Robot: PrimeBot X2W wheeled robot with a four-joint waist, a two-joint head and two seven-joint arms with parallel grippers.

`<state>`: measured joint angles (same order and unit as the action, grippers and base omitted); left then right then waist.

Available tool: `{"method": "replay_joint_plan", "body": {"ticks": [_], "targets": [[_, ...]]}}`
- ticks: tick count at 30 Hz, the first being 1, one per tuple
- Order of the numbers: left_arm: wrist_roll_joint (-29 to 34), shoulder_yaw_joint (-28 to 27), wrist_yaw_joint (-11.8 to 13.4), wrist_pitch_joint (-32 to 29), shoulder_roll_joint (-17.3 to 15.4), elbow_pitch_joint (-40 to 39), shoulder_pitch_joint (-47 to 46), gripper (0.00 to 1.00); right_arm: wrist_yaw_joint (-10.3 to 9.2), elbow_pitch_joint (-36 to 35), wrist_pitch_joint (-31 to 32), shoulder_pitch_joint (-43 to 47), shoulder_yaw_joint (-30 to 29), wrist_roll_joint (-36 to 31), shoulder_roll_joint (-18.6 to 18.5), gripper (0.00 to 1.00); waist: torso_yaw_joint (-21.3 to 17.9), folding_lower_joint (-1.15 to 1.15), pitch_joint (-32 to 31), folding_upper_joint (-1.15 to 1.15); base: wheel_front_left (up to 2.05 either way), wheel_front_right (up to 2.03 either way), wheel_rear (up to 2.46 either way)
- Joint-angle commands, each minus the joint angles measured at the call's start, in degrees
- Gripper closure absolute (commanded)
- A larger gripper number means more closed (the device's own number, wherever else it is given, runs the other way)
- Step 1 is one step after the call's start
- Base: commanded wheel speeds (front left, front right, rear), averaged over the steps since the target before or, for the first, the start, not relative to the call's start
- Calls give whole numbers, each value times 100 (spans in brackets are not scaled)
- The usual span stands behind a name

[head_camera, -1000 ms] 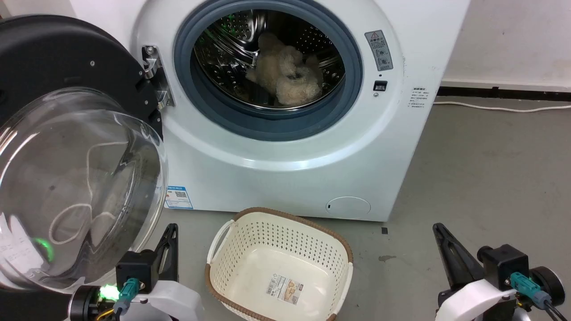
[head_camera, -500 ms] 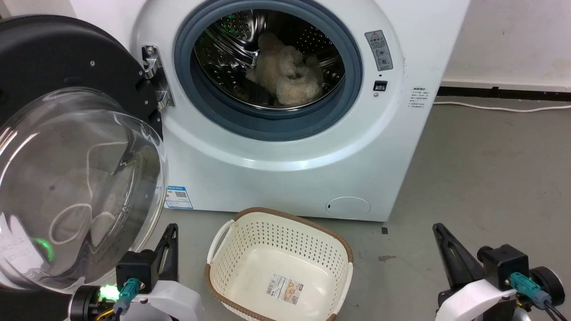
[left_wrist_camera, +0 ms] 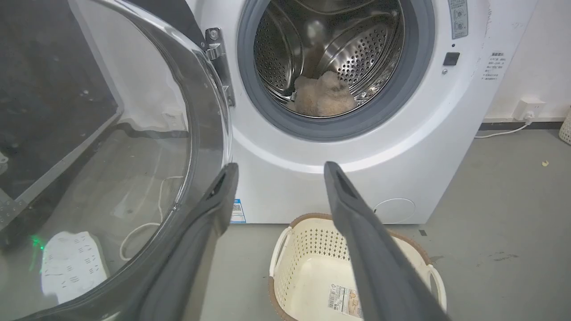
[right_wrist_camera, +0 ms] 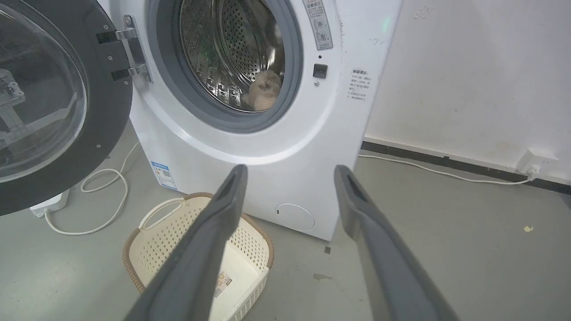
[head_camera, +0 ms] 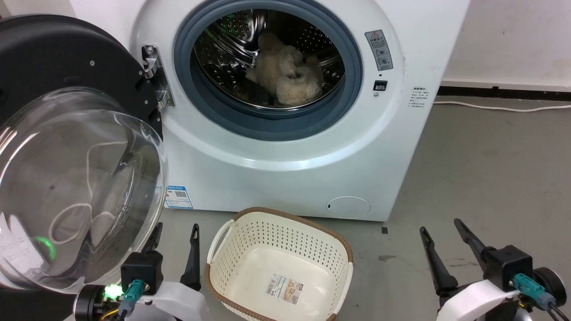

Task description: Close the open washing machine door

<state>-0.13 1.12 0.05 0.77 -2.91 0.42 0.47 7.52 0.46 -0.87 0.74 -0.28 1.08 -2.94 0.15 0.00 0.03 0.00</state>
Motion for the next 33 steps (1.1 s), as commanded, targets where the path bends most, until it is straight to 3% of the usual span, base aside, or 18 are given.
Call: {"method": "replay_joint_plan", "body": {"ticks": [1,13,33], "targets": [[-19,34,37,69,0,11,-30,0,0,3,-63,24,-27,65,-13,0,13,0,-1,0,0,0,0],[-36,126,73,213,-14,30,-26,0,-1,-35,-206,107,-23,97,-25,0,240,0,-48,0,0,0,0],[-56,234,160,453,-51,-10,109,0,-1,118,-446,109,328,230,-137,0,987,0,-85,0,0,0,0]]}}
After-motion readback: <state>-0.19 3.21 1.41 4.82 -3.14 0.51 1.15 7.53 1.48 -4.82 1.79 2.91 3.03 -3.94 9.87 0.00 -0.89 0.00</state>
